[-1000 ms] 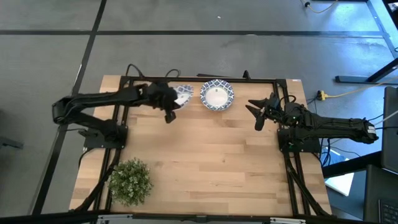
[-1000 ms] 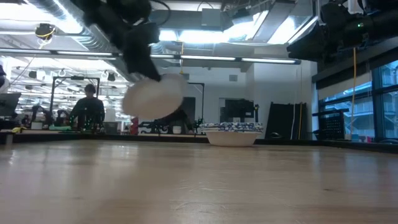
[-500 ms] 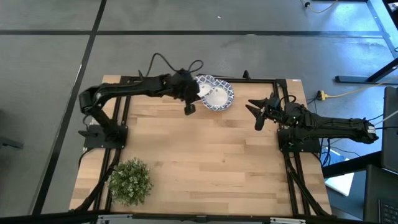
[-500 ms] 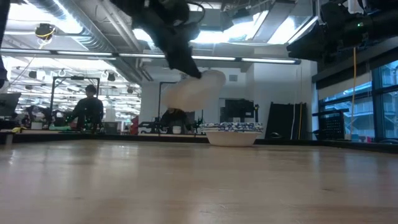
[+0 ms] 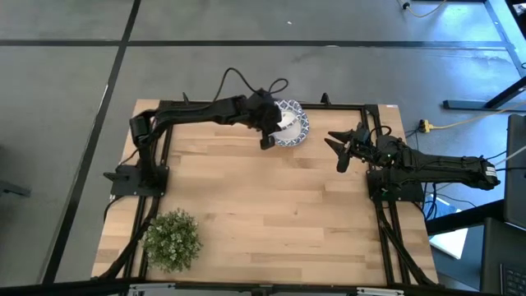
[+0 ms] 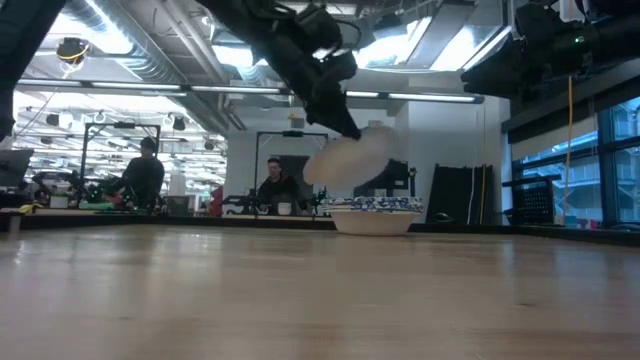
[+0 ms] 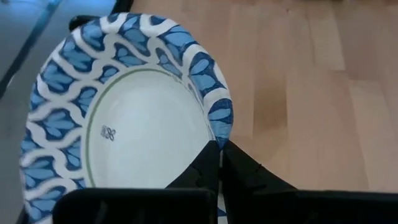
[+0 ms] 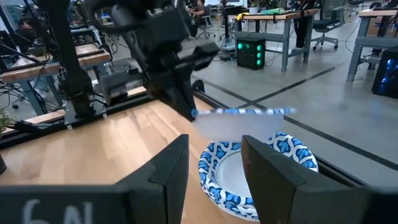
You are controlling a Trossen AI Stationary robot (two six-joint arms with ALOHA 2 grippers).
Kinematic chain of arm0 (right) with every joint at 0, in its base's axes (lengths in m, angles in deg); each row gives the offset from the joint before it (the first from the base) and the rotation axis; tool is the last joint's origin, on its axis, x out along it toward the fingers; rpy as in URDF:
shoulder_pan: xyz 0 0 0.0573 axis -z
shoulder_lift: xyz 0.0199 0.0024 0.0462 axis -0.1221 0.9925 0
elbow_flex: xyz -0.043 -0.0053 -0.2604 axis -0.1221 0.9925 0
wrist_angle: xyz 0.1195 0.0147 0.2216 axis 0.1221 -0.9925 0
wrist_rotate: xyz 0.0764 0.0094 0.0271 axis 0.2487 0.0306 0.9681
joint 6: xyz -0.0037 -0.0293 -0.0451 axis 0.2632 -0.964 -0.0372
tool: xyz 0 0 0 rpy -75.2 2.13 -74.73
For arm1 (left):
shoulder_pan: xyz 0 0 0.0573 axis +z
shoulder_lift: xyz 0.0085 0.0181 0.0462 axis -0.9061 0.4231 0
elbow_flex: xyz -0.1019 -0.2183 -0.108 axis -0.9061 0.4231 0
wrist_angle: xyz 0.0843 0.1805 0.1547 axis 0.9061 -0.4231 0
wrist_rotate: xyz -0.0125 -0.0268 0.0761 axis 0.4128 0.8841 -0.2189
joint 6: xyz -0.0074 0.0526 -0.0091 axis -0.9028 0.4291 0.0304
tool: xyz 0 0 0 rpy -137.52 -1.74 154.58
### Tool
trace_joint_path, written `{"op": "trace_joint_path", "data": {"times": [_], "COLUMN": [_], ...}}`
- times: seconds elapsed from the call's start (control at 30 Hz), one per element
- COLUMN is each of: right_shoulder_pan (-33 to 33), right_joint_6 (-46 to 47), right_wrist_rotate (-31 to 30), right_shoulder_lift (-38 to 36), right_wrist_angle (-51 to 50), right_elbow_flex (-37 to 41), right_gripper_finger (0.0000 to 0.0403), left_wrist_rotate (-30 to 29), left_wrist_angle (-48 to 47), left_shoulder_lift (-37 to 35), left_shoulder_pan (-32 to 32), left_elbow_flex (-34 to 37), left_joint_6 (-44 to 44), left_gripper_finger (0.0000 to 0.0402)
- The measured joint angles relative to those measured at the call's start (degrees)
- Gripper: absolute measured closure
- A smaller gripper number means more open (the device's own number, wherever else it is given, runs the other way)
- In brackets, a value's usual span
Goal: Nest bowls inside each other
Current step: Stack the left bowl on the right bowls
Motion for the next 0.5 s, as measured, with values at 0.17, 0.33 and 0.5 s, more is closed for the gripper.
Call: {"op": "trace_joint_path", "data": {"times": [0.17,0.33,0.5], "right_shoulder_pan": [0.0,0.0,0.0], "right_joint_6": [-0.2,-0.2,-0.2], "right_wrist_rotate": [0.0,0.0,0.0], "right_shoulder_lift": [0.0,0.0,0.0], "right_wrist_angle": [0.0,0.0,0.0], "right_elbow_flex": [0.0,0.0,0.0], "right_gripper_finger": [0.0253,0.0253,0.0253], "left_wrist_rotate": [-0.1,0.4,0.3], "left_wrist_angle": [0.2,0.3,0.3], "left_shoulder_lift": [3.8,7.8,8.8], "left_shoulder_pan": [0.0,-0.1,-0.6], "left_elbow_flex": [-2.7,-5.1,-5.6], "left_joint_6": [0.5,0.4,0.4], "left_gripper_finger": [0.0401,0.0401,0.0396]}}
